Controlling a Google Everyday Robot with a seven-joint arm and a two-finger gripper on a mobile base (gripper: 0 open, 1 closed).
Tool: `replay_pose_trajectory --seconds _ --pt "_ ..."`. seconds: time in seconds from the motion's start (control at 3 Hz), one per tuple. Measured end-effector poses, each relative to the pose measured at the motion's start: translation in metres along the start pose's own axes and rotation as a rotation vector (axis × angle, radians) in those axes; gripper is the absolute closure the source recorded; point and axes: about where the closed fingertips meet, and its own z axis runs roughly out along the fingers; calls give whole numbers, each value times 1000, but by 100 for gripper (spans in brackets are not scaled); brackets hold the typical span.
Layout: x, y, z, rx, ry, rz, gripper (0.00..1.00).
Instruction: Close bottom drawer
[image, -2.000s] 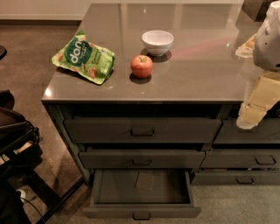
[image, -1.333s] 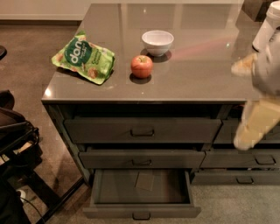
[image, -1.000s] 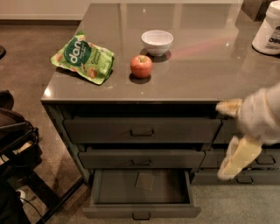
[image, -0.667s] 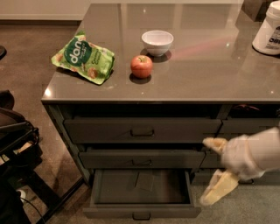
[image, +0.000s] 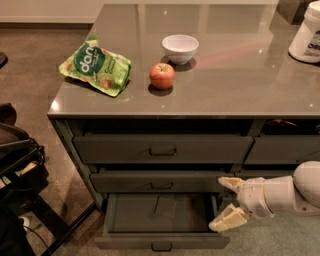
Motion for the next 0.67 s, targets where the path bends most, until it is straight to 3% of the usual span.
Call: replay_pose_trajectory --seconds 0.67 --pt "-1 0 0 1 1 -1 65"
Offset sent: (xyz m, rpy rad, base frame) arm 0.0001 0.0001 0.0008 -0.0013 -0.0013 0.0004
